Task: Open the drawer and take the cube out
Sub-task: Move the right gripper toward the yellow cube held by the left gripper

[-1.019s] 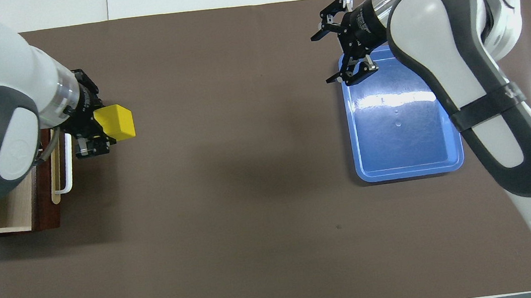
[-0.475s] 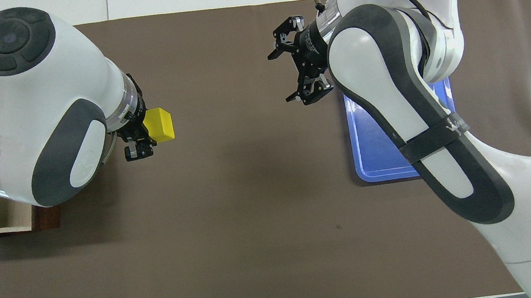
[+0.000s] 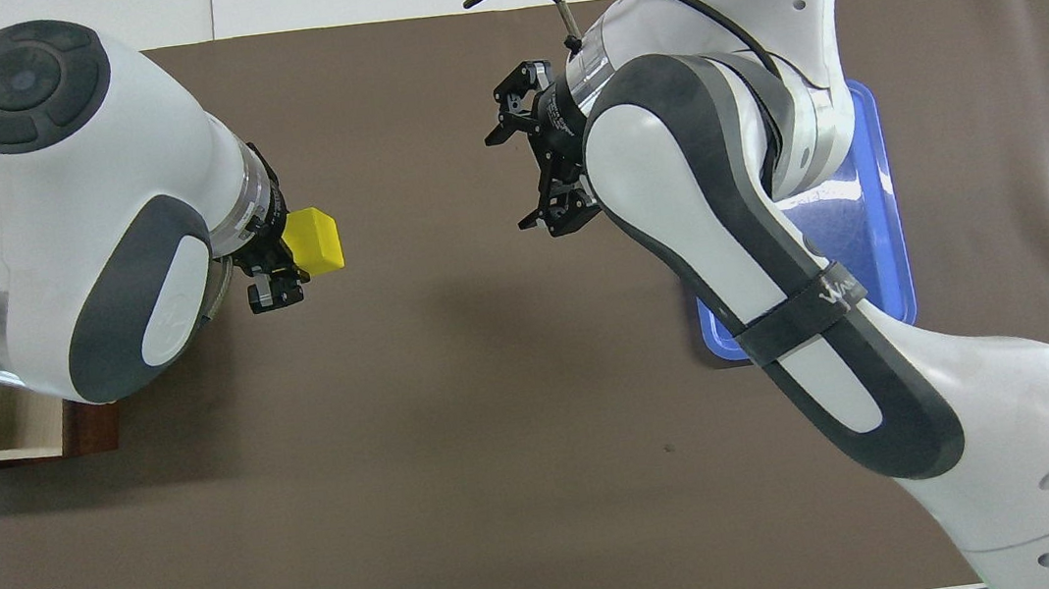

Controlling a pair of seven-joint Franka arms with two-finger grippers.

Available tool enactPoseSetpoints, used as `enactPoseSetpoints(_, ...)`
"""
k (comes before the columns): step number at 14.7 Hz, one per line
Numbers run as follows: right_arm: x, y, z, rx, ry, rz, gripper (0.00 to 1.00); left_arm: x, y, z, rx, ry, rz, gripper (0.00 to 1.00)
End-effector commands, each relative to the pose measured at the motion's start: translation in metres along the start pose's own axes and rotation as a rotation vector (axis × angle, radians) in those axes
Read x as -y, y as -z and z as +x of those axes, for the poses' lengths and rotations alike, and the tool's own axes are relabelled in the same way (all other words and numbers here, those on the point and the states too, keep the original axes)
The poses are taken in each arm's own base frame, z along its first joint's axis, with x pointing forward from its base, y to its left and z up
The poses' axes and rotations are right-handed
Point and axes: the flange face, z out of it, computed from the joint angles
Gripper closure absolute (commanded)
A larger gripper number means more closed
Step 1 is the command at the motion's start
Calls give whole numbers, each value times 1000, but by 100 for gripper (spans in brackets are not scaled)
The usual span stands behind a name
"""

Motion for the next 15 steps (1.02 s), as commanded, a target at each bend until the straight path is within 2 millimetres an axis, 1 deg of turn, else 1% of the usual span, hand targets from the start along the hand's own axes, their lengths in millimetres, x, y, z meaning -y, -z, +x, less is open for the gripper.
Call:
enactPoseSetpoints(1, 3, 6, -4, 70, -63, 12, 5, 0, 0, 3, 17, 18, -4, 88)
enactPoseSetpoints(2, 4, 7, -7, 94, -96, 16, 5, 0, 0, 3, 16, 18, -4, 88)
enactPoseSetpoints(3, 4, 3, -14, 97, -108, 24, 5, 0, 0, 3, 15, 18, -4, 88)
enactPoseSetpoints(4, 3, -2, -24, 98, -106, 35, 5, 0, 0, 3, 16, 18, -4, 88)
enactPoseSetpoints(7, 2, -10, -42, 105, -98, 56, 5, 0, 0, 3, 17, 18, -5, 88)
enactPoseSetpoints(8, 1, -14, -51, 107, -103, 61, 5, 0, 0, 3, 17, 18, -5, 88)
enactPoseSetpoints(9, -2, -21, -65, 108, -108, 62, 5, 0, 0, 3, 17, 18, -5, 88)
enactPoseSetpoints(12, -9, -36, -91, 112, -126, 63, 5, 0, 1, 4, 18, 20, -6, 88)
enactPoseSetpoints(15, -14, -43, -104, 112, -133, 59, 5, 0, 0, 3, 17, 18, -5, 88)
